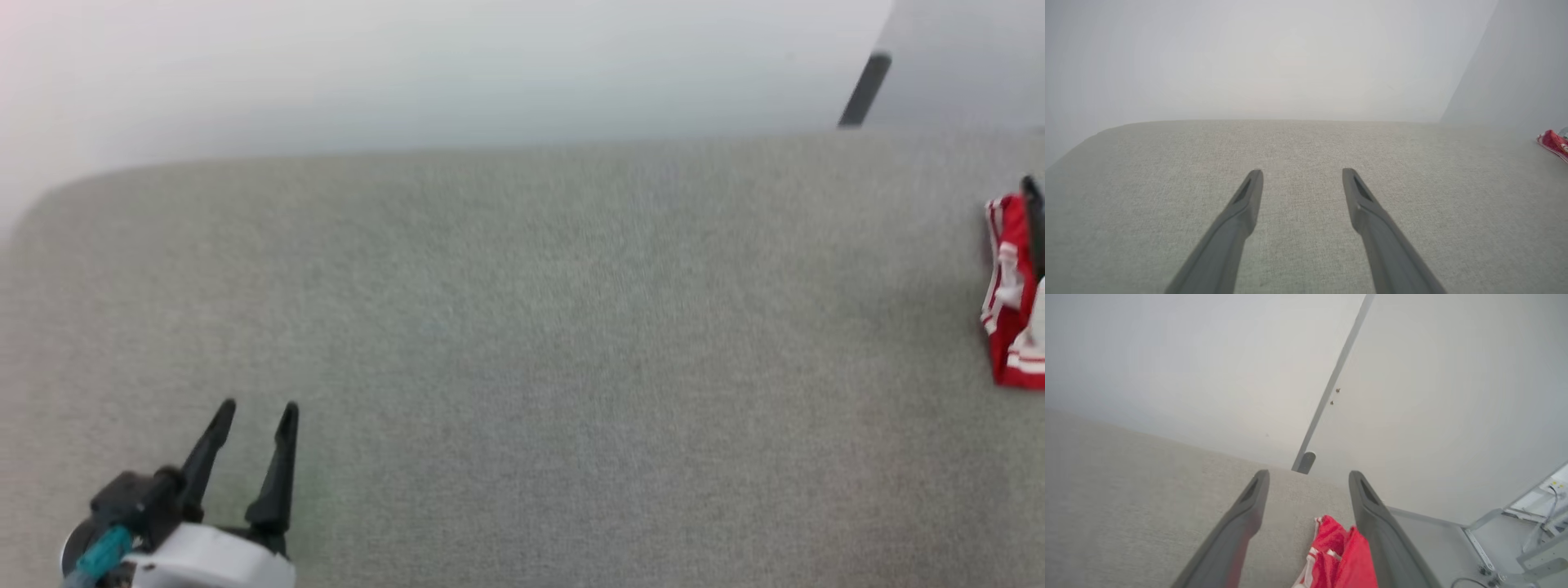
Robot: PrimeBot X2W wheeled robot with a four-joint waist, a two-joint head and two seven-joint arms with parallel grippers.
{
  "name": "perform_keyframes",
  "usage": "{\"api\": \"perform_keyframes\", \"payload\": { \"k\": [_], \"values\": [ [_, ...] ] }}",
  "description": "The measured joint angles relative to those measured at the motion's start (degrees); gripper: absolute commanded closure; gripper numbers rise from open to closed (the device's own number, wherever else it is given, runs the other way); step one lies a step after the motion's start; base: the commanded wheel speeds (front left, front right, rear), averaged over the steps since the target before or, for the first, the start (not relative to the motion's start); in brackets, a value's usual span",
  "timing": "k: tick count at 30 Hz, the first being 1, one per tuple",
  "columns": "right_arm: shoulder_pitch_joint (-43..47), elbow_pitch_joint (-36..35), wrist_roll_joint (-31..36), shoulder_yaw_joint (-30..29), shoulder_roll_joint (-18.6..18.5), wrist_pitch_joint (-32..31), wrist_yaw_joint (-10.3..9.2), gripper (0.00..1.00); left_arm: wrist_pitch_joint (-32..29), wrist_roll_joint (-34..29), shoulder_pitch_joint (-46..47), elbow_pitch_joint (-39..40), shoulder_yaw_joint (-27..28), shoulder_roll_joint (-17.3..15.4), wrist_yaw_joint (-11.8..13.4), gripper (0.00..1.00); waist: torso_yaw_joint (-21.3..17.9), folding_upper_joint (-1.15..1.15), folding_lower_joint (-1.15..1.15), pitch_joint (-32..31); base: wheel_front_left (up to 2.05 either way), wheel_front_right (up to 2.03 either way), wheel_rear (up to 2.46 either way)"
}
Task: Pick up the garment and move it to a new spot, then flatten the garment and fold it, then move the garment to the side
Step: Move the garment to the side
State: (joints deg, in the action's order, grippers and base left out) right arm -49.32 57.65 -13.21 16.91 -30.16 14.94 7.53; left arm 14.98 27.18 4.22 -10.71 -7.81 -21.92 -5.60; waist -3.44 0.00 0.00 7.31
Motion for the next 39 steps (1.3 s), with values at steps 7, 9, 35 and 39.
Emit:
{"api": "perform_keyframes", "payload": {
  "k": [7, 9, 35, 39],
  "values": [
    [13.0, -13.6, 0.7, -7.7, 3.5, 0.0, -0.01, 0.00, 0.0, 0.1, -5.4, 1.7, 2.8, -0.4, 1.2, 0.00, 1.3, 0.00, 0.00, -5.9, 0.00, 0.00, 0.00],
    [16.4, -17.4, 1.6, -9.9, 4.9, 0.0, -0.01, 0.00, 0.0, 0.2, -6.8, 2.0, 3.8, -0.5, 1.6, 0.00, 1.7, 0.00, 0.00, -7.1, 0.00, 0.00, 0.00],
    [46.8, -43.1, 11.3, -22.1, 20.3, 0.0, -0.01, 0.00, 0.0, -4.5, -14.3, 0.7, 12.2, 1.9, 0.0, 0.00, 5.8, 0.00, 0.00, -12.4, 0.00, 0.00, 0.00],
    [48.8, -45.0, 11.5, -22.1, 21.4, 0.0, -0.01, 0.00, 0.0, -5.5, -14.7, 0.3, 13.1, 2.6, -0.5, 0.00, 5.7, 0.00, 0.00, -12.5, 0.00, 0.00, 0.00]
  ]
}}
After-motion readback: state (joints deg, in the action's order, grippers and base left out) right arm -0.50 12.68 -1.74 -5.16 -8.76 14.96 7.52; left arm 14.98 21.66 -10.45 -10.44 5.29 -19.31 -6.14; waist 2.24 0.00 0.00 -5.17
